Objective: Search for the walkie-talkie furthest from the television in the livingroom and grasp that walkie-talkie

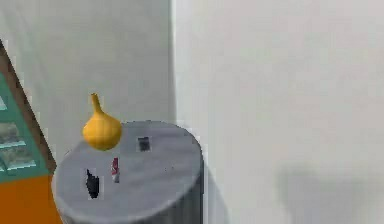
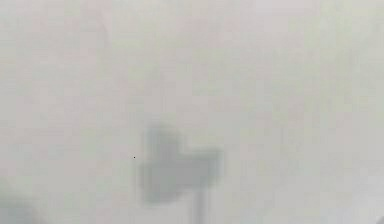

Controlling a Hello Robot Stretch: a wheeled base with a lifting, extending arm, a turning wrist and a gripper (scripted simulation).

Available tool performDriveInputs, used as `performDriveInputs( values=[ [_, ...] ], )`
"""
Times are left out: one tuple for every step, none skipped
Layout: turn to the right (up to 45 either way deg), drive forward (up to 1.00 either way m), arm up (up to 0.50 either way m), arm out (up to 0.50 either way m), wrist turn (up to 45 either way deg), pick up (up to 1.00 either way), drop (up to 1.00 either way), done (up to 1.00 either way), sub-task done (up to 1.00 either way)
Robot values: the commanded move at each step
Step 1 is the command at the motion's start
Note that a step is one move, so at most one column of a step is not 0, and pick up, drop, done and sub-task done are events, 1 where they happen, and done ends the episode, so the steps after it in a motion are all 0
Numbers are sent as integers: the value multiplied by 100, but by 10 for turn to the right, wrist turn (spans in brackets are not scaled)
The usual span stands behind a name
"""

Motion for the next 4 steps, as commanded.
performDriveInputs(
  values=[
    [-450, 0, 0, 0, 0, 0, 0, 0, 0],
    [-450, 0, 0, 0, 0, 0, 0, 0, 0],
    [-120, 0, 0, 0, 0, 0, 0, 0, 0],
    [0, 20, 0, 0, 0, 0, 0, 0, 0]
  ],
)
